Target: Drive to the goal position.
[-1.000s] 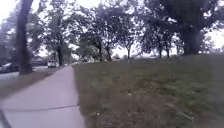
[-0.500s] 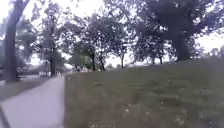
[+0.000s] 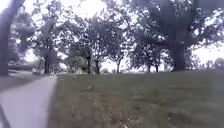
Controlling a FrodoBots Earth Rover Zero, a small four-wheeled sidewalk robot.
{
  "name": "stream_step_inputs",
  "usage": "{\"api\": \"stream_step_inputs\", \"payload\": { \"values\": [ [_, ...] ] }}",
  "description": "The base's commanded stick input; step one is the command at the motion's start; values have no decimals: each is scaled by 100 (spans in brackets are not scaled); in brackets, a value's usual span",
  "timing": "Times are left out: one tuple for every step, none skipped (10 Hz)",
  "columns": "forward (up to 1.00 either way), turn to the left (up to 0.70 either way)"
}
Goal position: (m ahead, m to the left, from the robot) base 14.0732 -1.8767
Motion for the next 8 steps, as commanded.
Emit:
{"api": "stream_step_inputs", "payload": {
  "values": [
    [70,-2],
    [70,0],
    [70,0],
    [70,0],
    [70,0],
    [70,0],
    [70,0],
    [70,0]
  ]
}}
